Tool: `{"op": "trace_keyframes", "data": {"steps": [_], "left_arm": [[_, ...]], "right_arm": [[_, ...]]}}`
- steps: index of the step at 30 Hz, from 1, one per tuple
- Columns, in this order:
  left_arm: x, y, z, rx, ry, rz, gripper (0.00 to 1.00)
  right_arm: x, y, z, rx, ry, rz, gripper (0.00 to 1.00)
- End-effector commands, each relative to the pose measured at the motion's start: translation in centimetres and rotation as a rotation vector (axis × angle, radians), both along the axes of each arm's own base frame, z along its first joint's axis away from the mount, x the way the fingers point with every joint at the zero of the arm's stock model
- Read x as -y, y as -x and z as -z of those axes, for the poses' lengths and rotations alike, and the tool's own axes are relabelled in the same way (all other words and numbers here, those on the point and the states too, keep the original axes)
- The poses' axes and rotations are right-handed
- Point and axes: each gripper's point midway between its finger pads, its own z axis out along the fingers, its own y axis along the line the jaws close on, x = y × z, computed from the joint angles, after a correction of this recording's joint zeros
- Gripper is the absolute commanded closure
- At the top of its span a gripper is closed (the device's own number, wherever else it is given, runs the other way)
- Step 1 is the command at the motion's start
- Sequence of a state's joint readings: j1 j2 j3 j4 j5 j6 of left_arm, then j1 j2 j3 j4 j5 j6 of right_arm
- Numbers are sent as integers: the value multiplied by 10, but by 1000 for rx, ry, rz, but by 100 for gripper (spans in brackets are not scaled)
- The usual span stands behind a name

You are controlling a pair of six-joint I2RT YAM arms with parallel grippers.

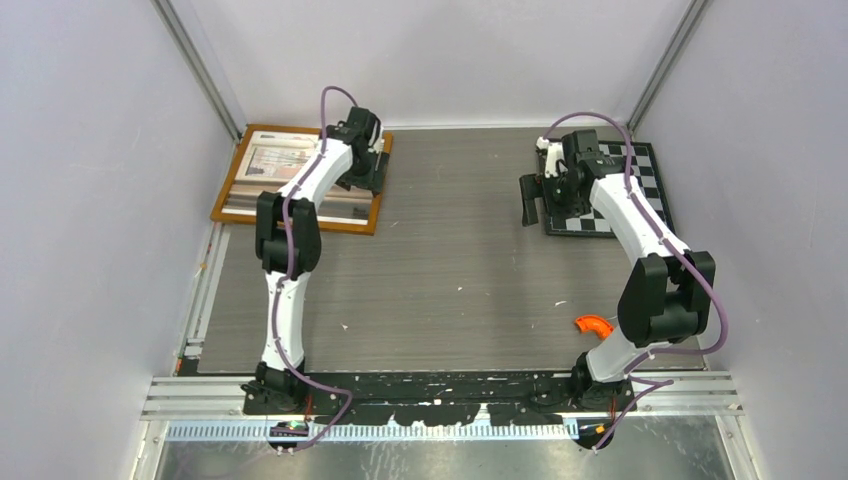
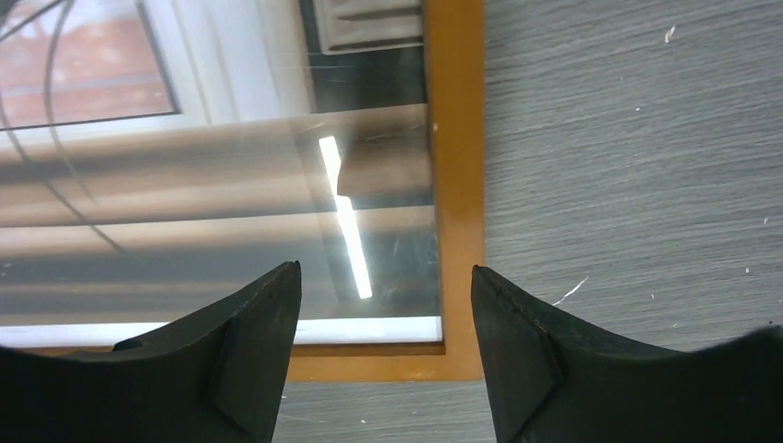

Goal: Take the photo out of the frame

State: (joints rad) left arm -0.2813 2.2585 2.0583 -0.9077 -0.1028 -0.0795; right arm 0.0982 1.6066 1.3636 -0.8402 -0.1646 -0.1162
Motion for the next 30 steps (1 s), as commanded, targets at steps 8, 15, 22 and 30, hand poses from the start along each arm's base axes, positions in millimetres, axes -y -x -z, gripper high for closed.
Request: {"op": "trace_keyframes", "data": {"steps": [8,15,22,30], "left_arm": [[32,-28,12,63,12,37,40],[44,-38,23,76,-7,68,45],[44,-34,42,38,-22,71,55],[77,10,54,-68,43,192,78]], "right_arm": [[10,-13,-12,40,-19,58,0],[14,-16,-13,43,-28,79,0],[17,-18,-16,46,-51,101,0],[17,-22,-21,44,-92,129,0]]}}
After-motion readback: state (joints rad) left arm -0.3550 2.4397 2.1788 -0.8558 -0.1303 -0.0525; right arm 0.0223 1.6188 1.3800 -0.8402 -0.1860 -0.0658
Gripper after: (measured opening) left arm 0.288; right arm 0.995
